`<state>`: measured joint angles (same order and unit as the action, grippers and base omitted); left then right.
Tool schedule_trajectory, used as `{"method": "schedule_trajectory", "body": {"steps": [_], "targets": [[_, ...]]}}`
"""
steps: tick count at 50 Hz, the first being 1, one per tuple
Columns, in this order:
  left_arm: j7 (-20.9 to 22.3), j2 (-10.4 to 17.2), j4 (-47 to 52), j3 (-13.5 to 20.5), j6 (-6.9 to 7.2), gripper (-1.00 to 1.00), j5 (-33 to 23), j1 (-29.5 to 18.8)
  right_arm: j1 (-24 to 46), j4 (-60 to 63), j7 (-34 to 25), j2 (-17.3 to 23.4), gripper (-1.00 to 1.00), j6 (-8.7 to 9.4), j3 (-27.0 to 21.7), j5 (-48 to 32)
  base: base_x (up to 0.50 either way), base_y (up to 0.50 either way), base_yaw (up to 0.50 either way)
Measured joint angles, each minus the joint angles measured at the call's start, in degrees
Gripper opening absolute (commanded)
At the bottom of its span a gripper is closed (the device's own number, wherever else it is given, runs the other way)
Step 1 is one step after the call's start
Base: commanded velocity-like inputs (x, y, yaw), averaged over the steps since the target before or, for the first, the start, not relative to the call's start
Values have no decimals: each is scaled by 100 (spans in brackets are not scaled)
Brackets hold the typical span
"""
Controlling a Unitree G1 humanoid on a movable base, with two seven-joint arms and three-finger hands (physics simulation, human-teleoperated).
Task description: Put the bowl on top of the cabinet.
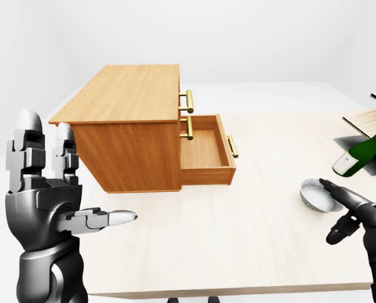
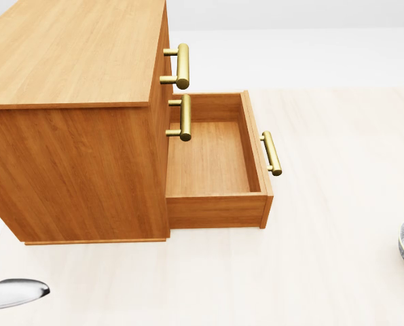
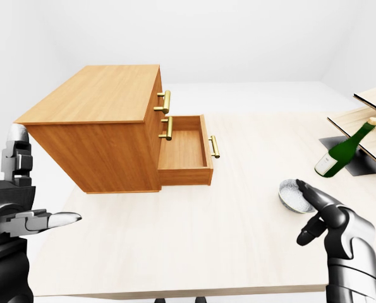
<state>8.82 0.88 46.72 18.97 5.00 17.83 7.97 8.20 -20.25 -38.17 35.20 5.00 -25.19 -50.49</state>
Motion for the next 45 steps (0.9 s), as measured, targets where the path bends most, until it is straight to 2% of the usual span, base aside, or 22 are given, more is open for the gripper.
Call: {"method": "schedule_trajectory", "body": {"steps": [45], "targets": [[6,10,-35,17,0,100,8,-4,250,-691,267,98,100,0,361,149,0,0,0]]}}
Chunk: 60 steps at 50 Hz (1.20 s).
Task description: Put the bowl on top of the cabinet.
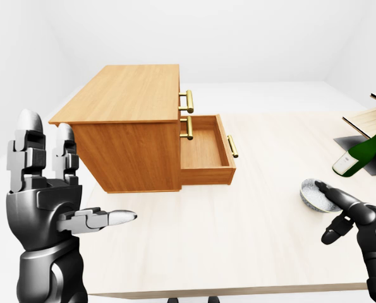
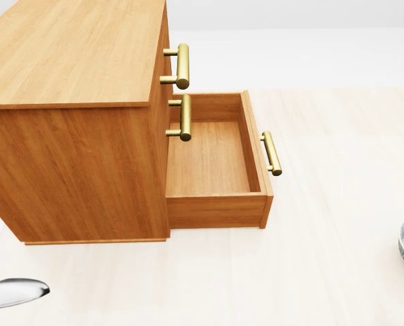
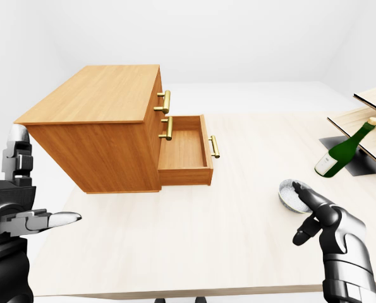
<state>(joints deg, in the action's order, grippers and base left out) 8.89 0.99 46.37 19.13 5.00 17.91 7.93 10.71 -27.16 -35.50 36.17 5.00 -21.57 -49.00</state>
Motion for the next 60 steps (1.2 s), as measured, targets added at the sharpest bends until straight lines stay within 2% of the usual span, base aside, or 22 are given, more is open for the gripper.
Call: {"method": "schedule_trajectory", "body": {"steps": [33,60], "targets": [[23,-26,33,-28,0,100,-32,34,282,-383,158,-2,100,0,242,65,0,0,0],[-5,-5,50,18,0,100,11,-1,-45,-337,117,-166,100,-1,262,57,0,0,0]]}}
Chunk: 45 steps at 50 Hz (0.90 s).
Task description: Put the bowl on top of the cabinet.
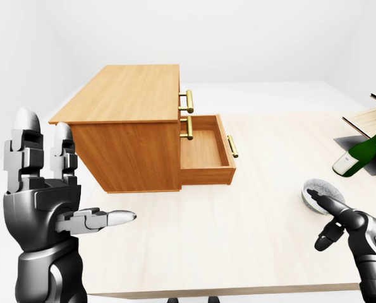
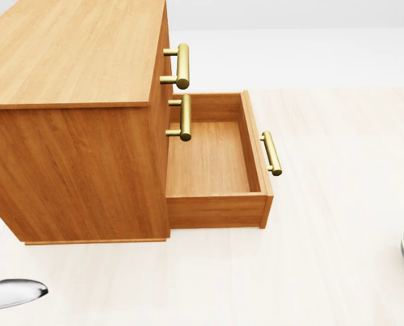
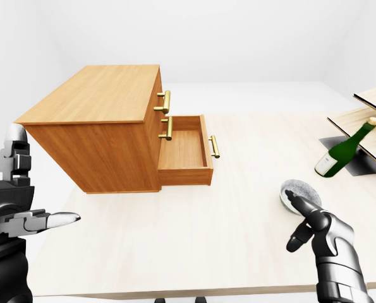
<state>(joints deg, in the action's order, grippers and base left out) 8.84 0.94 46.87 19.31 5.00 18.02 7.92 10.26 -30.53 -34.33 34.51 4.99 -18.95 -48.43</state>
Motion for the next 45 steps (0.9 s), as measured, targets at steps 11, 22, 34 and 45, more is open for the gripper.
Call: {"method": "schedule_trajectory", "body": {"steps": [11,22,34,45], "targets": [[6,-9,6,-17,0,100,-23,21,-51,58,111,-17,-91,0,-114,41,0,0,0],[24,-28,37,-39,0,100,-49,53,-6,103,266,-9,-100,0,-232,94,0,0,0],[28,-36,58,-43,0,100,-61,55,-156,168,298,-27,-100,-1,-275,308,0,0,0],[35,-46,117,-18,0,100,-38,73,-405,1059,-211,-176,-100,1,-339,2,0,0,0]]}}
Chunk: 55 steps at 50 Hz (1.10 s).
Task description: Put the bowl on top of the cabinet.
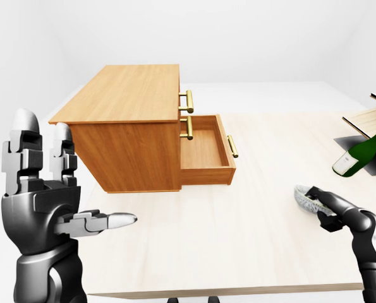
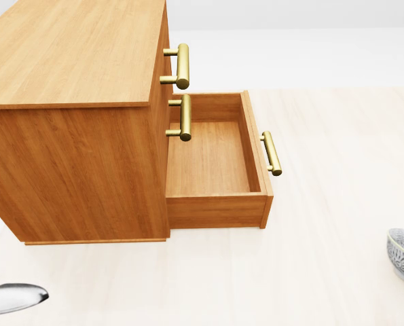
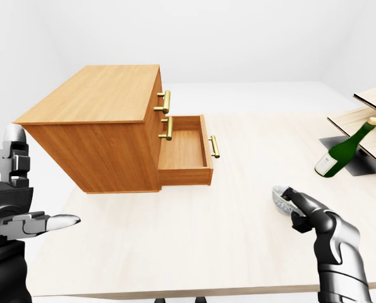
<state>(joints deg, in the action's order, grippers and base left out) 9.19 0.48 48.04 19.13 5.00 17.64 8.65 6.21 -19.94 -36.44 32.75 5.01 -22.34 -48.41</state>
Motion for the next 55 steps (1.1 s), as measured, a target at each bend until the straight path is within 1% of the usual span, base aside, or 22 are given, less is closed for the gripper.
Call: {"method": "schedule_trajectory", "body": {"steps": [5,20,30,37,42,55], "targets": [[12,-10,9,-6,0,100,-6,16,-144,787,-356,-232,-100,1,6,-257,0,0,0],[37,-23,20,0,0,100,-8,37,-380,3259,-356,-1151,-100,0,102,-1756,0,0,0],[46,-31,56,17,0,100,10,51,-351,4667,-356,-1695,-100,0,260,-2497,0,0,0],[45,-31,65,34,0,100,24,47,-98,5532,-356,-1983,-100,0,524,-2888,0,0,0],[44,-30,59,30,0,100,24,44,209,5938,-356,-2091,-100,0,709,-3134,0,0,0],[45,-36,50,-5,0,100,-4,56,1275,6252,-356,-2314,-100,0,1267,-3702,0,0,0]]}}
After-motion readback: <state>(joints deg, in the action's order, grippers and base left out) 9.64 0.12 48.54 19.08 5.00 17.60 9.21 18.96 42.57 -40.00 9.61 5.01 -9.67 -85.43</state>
